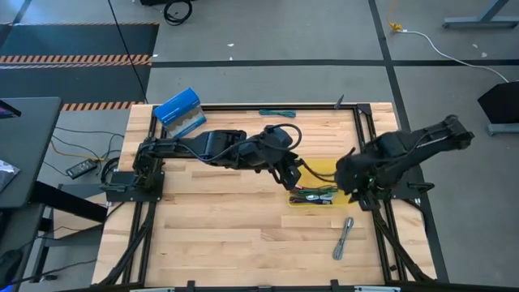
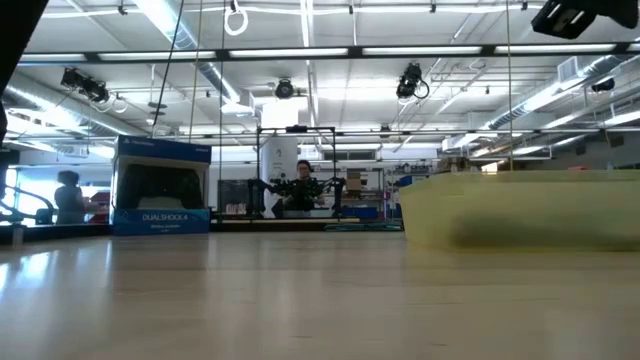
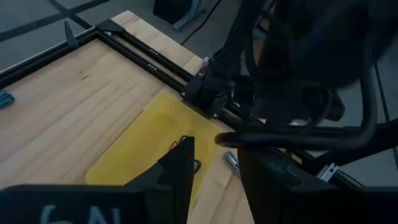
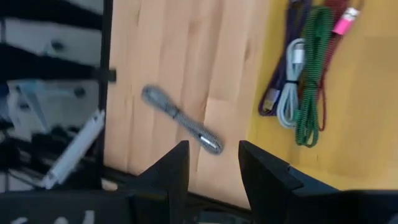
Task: Pick and place USB-C Cables
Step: Put the gray charger cable into the yellow bin
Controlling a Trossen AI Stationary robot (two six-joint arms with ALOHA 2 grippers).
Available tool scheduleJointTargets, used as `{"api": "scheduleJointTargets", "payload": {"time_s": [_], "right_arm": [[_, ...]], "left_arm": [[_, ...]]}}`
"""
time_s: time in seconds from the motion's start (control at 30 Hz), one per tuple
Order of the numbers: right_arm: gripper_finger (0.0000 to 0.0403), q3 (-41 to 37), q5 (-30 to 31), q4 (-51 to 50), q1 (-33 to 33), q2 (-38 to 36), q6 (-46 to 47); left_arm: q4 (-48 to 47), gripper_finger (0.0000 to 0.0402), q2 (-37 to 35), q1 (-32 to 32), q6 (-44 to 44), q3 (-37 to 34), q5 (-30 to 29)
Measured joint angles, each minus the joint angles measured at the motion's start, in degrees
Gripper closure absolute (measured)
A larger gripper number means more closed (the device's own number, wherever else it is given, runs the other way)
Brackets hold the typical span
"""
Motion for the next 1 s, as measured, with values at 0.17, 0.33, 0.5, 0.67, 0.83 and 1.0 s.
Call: {"api": "scheduleJointTargets", "payload": {"time_s": [0.17,0.33,0.5,0.67,0.83,1.0], "right_arm": [[0.0258,-2.60,-0.39,1.52,5.30,3.03,-2.74],[0.0253,-6.92,-2.73,8.20,10.97,6.22,-7.06],[0.0228,-11.28,-2.41,12.97,16.17,10.66,-9.53],[0.0204,-14.81,2.31,18.42,19.61,14.19,-8.21],[0.0193,-16.92,3.91,22.56,22.14,17.39,-10.75],[0.0186,-17.41,4.91,23.57,24.16,20.91,-12.66]], "left_arm": [[0.01,0.0271,0.00,-0.60,-1.82,0.00,-0.13],[-0.27,0.0271,0.00,-1.33,-7.10,0.00,-0.84],[-0.37,0.0271,0.14,-3.19,-14.69,0.00,-2.85],[-0.66,0.0271,0.20,-5.77,-18.98,0.00,-7.48],[-1.49,0.0271,0.59,-7.62,-23.38,0.00,-10.91],[-1.89,0.0271,0.95,-8.55,-27.83,0.00,-11.26]]}}
